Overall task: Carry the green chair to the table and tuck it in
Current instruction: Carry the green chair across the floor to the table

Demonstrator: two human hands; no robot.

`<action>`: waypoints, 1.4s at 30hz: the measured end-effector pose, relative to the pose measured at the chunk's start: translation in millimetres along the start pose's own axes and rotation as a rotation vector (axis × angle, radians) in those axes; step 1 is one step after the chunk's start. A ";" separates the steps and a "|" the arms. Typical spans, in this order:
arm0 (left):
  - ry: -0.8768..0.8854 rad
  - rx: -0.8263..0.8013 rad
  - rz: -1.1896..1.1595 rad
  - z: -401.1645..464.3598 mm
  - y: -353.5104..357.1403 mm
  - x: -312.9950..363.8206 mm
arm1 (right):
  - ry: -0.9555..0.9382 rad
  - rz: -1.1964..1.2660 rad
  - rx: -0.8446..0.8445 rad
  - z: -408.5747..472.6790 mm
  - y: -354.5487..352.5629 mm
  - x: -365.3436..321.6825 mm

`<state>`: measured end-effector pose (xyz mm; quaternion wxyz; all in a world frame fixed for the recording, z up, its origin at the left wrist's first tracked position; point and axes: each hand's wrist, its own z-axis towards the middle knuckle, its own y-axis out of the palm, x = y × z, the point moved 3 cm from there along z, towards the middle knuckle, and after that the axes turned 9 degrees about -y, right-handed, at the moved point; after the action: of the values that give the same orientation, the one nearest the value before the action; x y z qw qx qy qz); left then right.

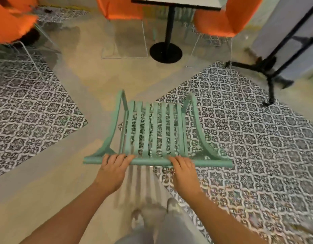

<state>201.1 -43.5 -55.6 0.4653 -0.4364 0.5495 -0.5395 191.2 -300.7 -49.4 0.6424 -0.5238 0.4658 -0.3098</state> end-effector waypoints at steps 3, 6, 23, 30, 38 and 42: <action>0.104 0.050 0.009 66.7 6.4 2.8 | 0.131 -0.064 -0.004 22.7 0.6 35.2; 0.076 -0.019 -0.025 125.8 4.3 5.3 | 0.216 -0.112 -0.061 59.0 -6.5 63.4; -0.090 -0.091 -0.045 258.3 3.6 10.3 | 0.111 -0.122 -0.239 197.4 -24.2 150.4; -0.116 -0.084 -0.092 366.6 1.1 23.1 | 0.065 -0.150 -0.256 291.5 -49.8 222.5; -0.092 -0.093 -0.074 480.7 7.2 13.7 | 0.111 -0.143 -0.180 388.6 -54.2 279.2; -0.067 -0.127 -0.072 544.1 13.5 -2.1 | 0.135 -0.144 -0.198 449.4 -61.7 298.5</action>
<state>736.3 -142.5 -60.8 0.4351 -0.5025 0.5506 -0.5050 723.2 -408.5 -64.1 0.5305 -0.5948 0.4976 -0.3423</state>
